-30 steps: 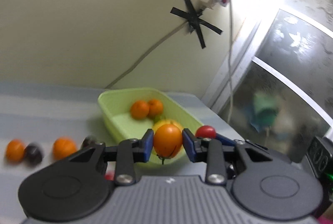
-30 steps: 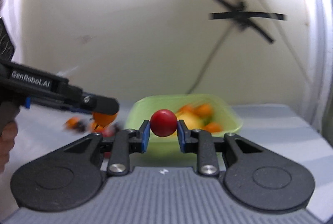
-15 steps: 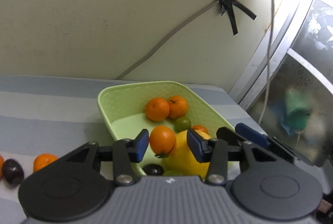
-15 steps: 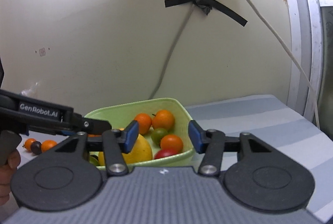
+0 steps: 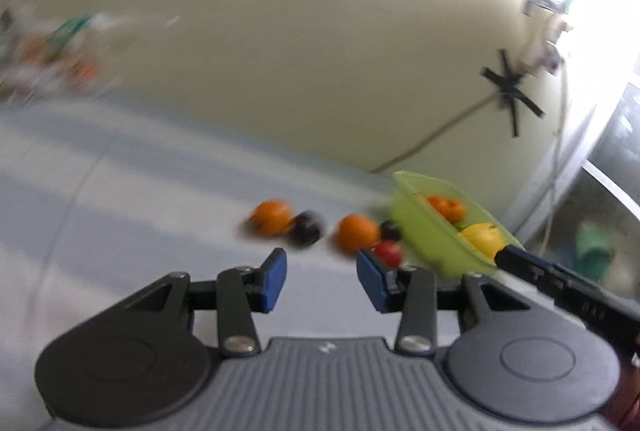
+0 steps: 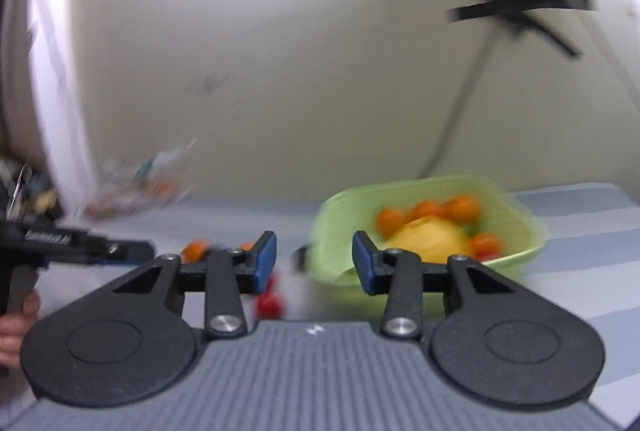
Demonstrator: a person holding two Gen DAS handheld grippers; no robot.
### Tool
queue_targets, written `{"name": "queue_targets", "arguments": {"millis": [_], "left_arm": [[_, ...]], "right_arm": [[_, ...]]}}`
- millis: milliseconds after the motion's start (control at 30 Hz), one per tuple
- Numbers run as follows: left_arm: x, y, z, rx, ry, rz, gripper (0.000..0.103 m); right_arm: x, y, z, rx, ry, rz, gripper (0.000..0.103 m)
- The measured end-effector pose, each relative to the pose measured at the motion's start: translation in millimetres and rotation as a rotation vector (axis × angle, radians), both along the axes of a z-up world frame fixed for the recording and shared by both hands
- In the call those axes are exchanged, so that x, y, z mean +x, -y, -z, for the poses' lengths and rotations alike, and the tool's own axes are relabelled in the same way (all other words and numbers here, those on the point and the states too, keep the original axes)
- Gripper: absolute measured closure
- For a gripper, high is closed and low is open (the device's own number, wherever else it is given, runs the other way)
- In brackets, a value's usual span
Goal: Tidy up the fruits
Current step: 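Carry both fruits over the green bowl and open both tools, then grasp another red cherry tomato with the right tool while the left tool grasps a tangerine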
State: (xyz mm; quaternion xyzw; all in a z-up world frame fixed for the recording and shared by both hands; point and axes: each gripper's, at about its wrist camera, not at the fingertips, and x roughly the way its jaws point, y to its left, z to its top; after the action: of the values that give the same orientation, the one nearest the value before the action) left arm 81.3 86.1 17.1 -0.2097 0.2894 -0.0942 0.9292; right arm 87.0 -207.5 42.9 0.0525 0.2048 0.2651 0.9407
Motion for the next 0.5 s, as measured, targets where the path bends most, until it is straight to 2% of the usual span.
{"name": "queue_targets", "arguments": {"millis": [100, 167, 333, 500], "left_arm": [[-5, -12, 12, -0.038, -0.017, -0.016, 0.064], [-5, -10, 18, -0.006, -0.014, -0.011, 0.065], [-15, -1, 14, 0.023, 0.057, 0.032, 0.065], [-21, -2, 13, 0.014, 0.094, 0.042, 0.065]], "right_arm": [[-4, -34, 8, -0.07, -0.026, -0.058, 0.059], [0, -53, 10, -0.111, -0.038, -0.07, 0.059], [20, -88, 11, -0.197, -0.034, -0.075, 0.057], [57, -108, 23, -0.266, -0.105, -0.078, 0.054]]}}
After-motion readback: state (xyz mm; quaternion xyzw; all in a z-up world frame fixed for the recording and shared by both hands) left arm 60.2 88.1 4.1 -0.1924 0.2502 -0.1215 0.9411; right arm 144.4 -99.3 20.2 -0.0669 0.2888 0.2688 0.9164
